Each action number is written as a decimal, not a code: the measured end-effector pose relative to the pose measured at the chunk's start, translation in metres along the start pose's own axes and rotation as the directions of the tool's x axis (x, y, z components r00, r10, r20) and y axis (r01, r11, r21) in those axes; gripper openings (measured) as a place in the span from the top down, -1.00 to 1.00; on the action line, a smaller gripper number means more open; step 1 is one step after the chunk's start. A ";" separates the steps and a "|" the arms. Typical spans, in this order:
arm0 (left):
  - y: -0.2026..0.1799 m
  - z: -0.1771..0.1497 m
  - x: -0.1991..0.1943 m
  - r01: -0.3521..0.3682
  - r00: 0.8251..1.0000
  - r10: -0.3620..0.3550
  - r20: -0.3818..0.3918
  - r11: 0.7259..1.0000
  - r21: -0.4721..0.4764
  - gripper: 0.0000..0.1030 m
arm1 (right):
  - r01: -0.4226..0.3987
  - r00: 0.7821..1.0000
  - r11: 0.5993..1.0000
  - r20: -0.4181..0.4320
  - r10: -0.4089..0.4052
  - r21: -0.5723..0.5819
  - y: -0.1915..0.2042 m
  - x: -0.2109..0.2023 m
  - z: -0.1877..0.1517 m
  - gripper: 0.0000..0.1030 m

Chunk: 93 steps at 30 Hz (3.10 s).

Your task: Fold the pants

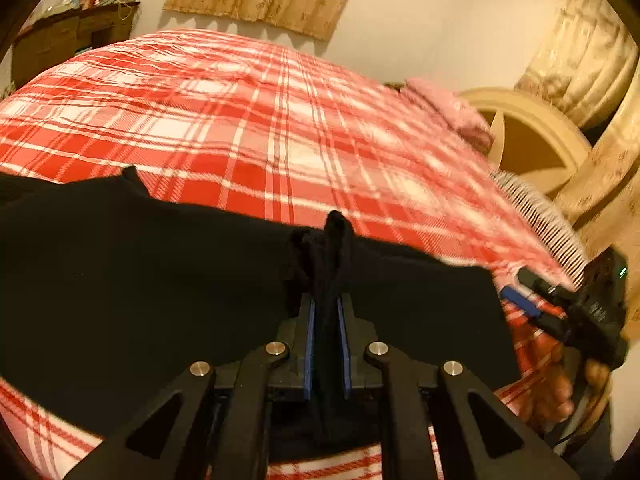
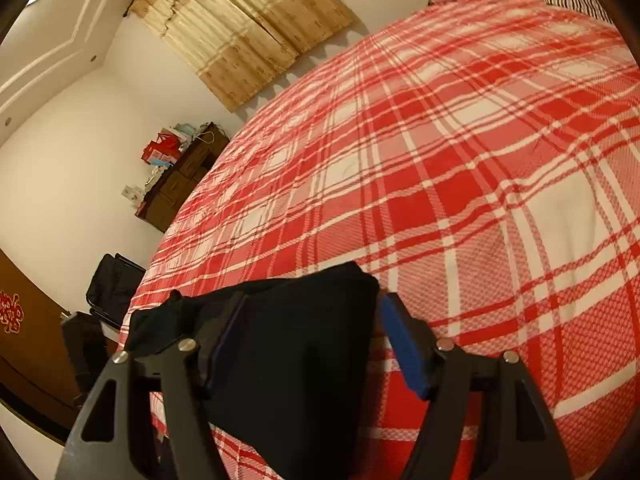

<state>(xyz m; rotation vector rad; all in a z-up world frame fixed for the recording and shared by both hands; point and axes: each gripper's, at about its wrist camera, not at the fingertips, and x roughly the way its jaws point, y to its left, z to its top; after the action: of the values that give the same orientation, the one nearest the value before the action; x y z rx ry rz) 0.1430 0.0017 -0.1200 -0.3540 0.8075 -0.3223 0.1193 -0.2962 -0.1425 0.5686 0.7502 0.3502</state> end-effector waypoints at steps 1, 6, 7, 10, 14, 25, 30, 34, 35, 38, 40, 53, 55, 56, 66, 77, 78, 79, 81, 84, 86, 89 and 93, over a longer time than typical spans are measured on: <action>0.000 0.003 -0.002 -0.001 1.000 0.001 0.008 1.000 0.000 0.81 | 0.002 1.000 1.000 0.009 -0.002 -0.006 0.002 0.000 -0.001 -0.39; 0.006 0.012 -0.011 -0.048 0.998 0.048 0.033 0.999 -0.006 0.81 | -0.007 0.999 1.000 0.046 0.007 0.002 0.004 -0.005 -0.001 -0.39; 0.009 0.012 -0.011 -0.060 0.998 0.060 0.037 0.998 -0.014 0.81 | -0.006 0.999 1.000 0.048 0.006 0.002 0.004 -0.005 -0.001 -0.39; 0.013 0.011 -0.005 -0.101 0.994 0.101 0.029 0.995 -0.004 0.81 | -0.006 0.999 1.000 0.048 0.006 -0.004 0.005 -0.004 -0.001 -0.39; 0.019 0.006 0.009 -0.122 0.993 0.121 -0.007 0.993 -0.011 0.81 | -0.045 0.998 0.998 0.032 0.047 -0.048 0.016 -0.002 -0.005 -0.39; 0.020 -0.005 0.003 -0.165 0.986 0.165 -0.012 0.986 -0.003 0.62 | -0.078 0.982 0.983 -0.185 0.047 -0.166 0.032 0.038 -0.025 -0.35; 0.004 -0.019 -0.016 -0.216 0.976 0.214 0.035 0.971 0.098 -0.11 | -0.071 0.986 0.980 -0.159 0.041 -0.188 0.035 0.025 -0.020 -0.37; 0.003 -0.023 -0.013 -0.280 0.960 0.275 0.057 0.950 0.139 -0.23 | -0.093 0.988 0.966 -0.145 0.058 -0.242 0.050 0.006 -0.026 -0.38; 0.005 -0.022 -0.011 -0.294 0.956 0.290 0.049 0.946 0.139 -0.23 | -0.098 0.986 0.961 -0.155 0.059 -0.260 0.054 0.005 -0.030 -0.40; 0.012 -0.023 -0.005 -0.294 0.956 0.292 0.031 0.948 0.122 -0.23 | -0.071 0.979 0.936 -0.203 0.000 -0.345 0.066 0.008 -0.048 -0.40; 0.016 -0.025 0.000 -0.295 0.955 0.296 0.012 0.948 0.116 -0.23 | -0.042 0.967 0.924 -0.247 -0.057 -0.379 0.068 0.017 -0.061 -0.40; 0.025 -0.030 -0.005 -0.258 0.966 0.257 0.021 0.963 0.079 -0.28 | -0.044 0.975 0.911 -0.217 -0.051 -0.410 0.072 0.016 -0.071 -0.50; 0.029 -0.028 -0.008 -0.253 0.967 0.252 0.025 0.965 0.064 -0.29 | -0.046 0.984 0.905 -0.175 -0.032 -0.424 0.083 0.011 -0.071 -0.50; 0.030 -0.026 -0.011 -0.255 0.967 0.254 0.027 0.965 0.063 -0.29 | -0.055 0.987 0.899 -0.157 -0.016 -0.435 0.090 0.008 -0.071 -0.50; 0.120 0.021 -0.079 -0.463 0.878 0.453 0.154 0.885 0.038 -0.29 | -0.059 0.992 0.901 -0.125 0.005 -0.431 0.108 0.032 -0.077 -0.57; 0.275 0.049 -0.127 -0.454 0.876 0.475 0.083 0.870 -0.191 -0.28 | -0.045 0.992 0.926 -0.129 -0.005 -0.376 0.094 0.037 -0.074 -0.57; 0.281 0.050 -0.125 -0.401 0.903 0.423 0.075 0.893 -0.206 -0.28 | -0.045 0.991 0.924 -0.132 -0.007 -0.380 0.094 0.037 -0.075 -0.57; 0.284 0.051 -0.123 -0.384 0.912 0.406 0.066 0.898 -0.213 -0.28 | -0.043 0.991 0.921 -0.133 -0.010 -0.388 0.096 0.037 -0.076 -0.57; 0.282 0.053 -0.119 -0.390 0.909 0.410 0.077 0.899 -0.198 -0.28 | -0.040 0.992 0.916 -0.129 -0.013 -0.398 0.097 0.037 -0.077 -0.57; 0.276 0.058 -0.107 -0.441 0.891 0.450 0.062 0.889 -0.124 -0.28 | -0.039 0.992 0.914 -0.125 -0.013 -0.404 0.097 0.034 -0.079 -0.57; 0.272 0.061 -0.105 -0.485 0.870 0.489 0.064 0.872 -0.072 -0.28 | -0.039 0.992 0.915 -0.128 -0.014 -0.401 0.096 0.035 -0.080 -0.57; 0.272 0.063 -0.099 -0.491 0.868 0.493 0.064 0.870 -0.042 -0.28 | -0.035 0.992 0.917 -0.129 -0.018 -0.398 0.095 0.034 -0.081 -0.57; 0.275 0.062 -0.100 -0.468 0.882 0.469 0.049 0.883 -0.028 -0.28 | -0.036 0.991 0.919 -0.132 -0.018 -0.392 0.095 0.035 -0.080 -0.57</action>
<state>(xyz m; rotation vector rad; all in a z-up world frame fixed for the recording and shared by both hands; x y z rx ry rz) 0.1643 0.2997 -0.1335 -0.1698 0.8153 0.1493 0.0757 -0.1750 -0.1519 0.1675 0.7788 0.5373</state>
